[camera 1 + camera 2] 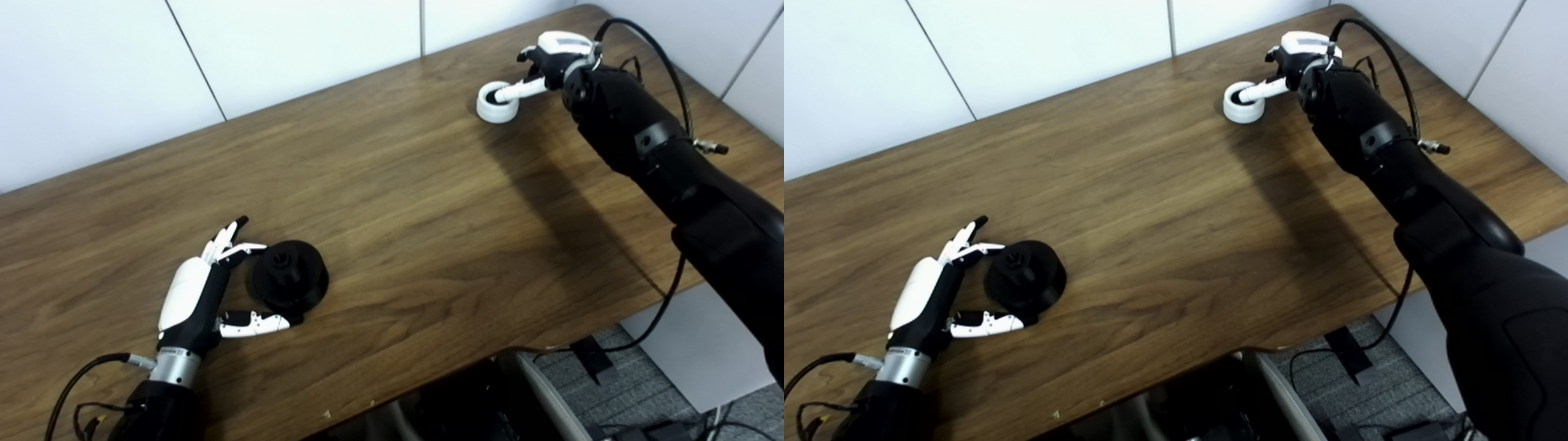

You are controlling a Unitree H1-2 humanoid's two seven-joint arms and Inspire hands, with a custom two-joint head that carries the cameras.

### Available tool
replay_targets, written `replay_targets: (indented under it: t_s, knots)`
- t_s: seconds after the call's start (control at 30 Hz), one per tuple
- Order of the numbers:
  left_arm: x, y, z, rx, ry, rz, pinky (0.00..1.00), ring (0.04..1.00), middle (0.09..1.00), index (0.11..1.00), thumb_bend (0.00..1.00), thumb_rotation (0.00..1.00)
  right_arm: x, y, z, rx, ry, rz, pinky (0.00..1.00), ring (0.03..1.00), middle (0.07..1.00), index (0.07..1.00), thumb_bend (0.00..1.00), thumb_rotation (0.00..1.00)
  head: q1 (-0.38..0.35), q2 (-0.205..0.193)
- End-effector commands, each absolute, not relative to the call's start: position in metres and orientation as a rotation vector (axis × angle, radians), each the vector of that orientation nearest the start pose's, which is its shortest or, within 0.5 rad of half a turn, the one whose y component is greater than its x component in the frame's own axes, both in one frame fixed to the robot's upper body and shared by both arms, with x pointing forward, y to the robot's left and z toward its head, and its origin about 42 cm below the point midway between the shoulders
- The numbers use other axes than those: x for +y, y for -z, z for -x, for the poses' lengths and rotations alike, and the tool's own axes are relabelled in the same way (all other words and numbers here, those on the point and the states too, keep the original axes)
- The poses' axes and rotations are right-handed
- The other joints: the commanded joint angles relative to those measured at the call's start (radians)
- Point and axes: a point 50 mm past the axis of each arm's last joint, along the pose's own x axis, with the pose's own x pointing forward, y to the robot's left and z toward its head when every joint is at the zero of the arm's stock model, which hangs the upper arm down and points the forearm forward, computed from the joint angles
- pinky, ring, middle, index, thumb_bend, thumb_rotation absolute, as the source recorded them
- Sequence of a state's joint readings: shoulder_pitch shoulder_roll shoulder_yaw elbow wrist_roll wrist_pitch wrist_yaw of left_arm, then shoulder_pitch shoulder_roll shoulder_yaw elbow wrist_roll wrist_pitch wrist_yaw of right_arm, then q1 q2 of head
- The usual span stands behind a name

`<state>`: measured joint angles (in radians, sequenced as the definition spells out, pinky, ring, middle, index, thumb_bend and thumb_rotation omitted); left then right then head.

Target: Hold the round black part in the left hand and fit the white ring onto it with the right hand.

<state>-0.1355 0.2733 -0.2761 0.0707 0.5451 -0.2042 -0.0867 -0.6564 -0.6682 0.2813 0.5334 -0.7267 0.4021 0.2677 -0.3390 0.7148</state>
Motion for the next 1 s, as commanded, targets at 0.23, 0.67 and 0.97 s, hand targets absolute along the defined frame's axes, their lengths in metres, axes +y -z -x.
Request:
replay_targets:
  t_s: [0.23,0.67,0.97]
  knots:
    - [0.205,-0.110,-0.310,-0.255,0.445,-0.817,1.00,1.000,1.000,0.640,1.00,0.35,-0.415,-0.282,-0.478,0.268,0.164,1.383,0.47,0.685,0.703,0.869,0.75,0.69,0.004,0.004]
    - [0.204,-0.109,-0.311,-0.255,0.449,-0.824,1.00,1.000,1.000,0.641,1.00,0.37,-0.402,-0.309,-0.474,0.187,0.147,1.396,0.59,0.770,0.781,0.879,0.78,0.84,0.010,0.009]
    - [0.204,-0.111,-0.312,-0.254,0.448,-0.826,1.00,1.000,1.000,0.639,1.00,0.38,-0.385,-0.312,-0.467,0.213,0.010,1.443,0.62,0.803,0.805,0.864,0.91,0.84,0.010,0.013]
